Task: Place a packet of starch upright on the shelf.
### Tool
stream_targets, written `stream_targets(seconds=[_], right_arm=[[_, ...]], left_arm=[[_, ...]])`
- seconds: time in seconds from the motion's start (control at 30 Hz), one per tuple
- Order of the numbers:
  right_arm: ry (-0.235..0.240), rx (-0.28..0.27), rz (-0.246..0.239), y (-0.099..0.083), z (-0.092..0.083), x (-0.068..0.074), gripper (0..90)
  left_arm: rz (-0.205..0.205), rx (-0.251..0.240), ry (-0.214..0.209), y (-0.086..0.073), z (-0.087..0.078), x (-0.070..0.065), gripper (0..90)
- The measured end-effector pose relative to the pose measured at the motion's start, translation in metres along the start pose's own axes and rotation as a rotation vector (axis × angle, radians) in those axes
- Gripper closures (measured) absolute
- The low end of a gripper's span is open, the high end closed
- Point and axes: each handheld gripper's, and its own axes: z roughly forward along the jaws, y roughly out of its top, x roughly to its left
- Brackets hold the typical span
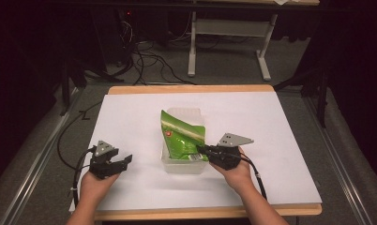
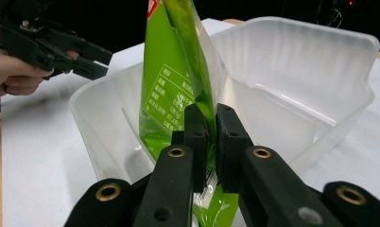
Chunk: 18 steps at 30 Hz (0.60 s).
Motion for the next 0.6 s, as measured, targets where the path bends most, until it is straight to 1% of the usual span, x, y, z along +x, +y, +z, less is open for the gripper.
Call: stream_targets(seconds=[0.1, 0.3, 0.33, 0.57, 0.6], right_arm=[[-0.002, 0.009, 0.007, -0.001, 0.001, 0.0, 86.0], [-0.005, 0.03, 0.012, -0.003, 0.0, 0.0, 86.0], [-0.004, 0.035, 0.024, -0.004, 0.0, -0.001, 86.1], [0.007, 0.065, 0.054, -0.009, 0.002, -0.002, 86.3], [0.008, 0.079, 0.064, -0.011, 0.004, -0.003, 86.4]], left_arm=[[0.007, -0.002, 0.006, 0.0, 0.0, 0.0, 36.6], [0.0, 0.0, -0.001, 0.0, 0.0, 0.0, 36.7], [-0.001, 0.0, -0.001, 0.0, 0.0, 0.0, 36.7], [0.006, 0.006, -0.002, 0.0, 0.0, -0.001, 36.7], [0.007, 0.007, 0.0, 0.0, 0.0, -0.001, 36.7]])
